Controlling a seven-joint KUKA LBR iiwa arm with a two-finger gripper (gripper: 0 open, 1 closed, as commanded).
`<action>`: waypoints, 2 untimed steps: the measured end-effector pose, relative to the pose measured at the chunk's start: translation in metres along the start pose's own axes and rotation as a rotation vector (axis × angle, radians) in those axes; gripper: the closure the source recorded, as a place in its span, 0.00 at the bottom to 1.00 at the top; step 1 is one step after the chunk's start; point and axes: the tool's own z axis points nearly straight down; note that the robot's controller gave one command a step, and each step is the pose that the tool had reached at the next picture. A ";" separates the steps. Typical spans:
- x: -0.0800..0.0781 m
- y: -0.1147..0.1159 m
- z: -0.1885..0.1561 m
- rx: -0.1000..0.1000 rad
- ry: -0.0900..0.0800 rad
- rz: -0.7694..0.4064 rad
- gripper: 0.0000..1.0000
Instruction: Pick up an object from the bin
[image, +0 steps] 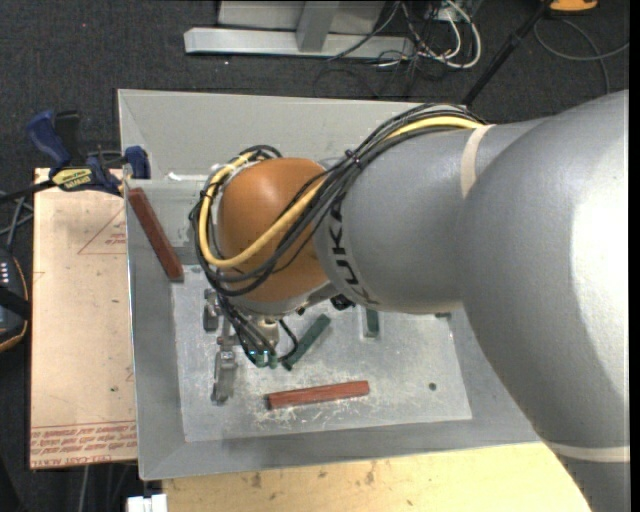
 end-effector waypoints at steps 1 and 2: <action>-0.001 -0.001 -0.003 0.000 -0.003 0.002 0.00; -0.005 0.003 0.004 -0.001 -0.008 -0.041 0.00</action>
Offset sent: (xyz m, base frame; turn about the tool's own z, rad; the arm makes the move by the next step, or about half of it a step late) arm 0.0073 0.0097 -0.0150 -0.1040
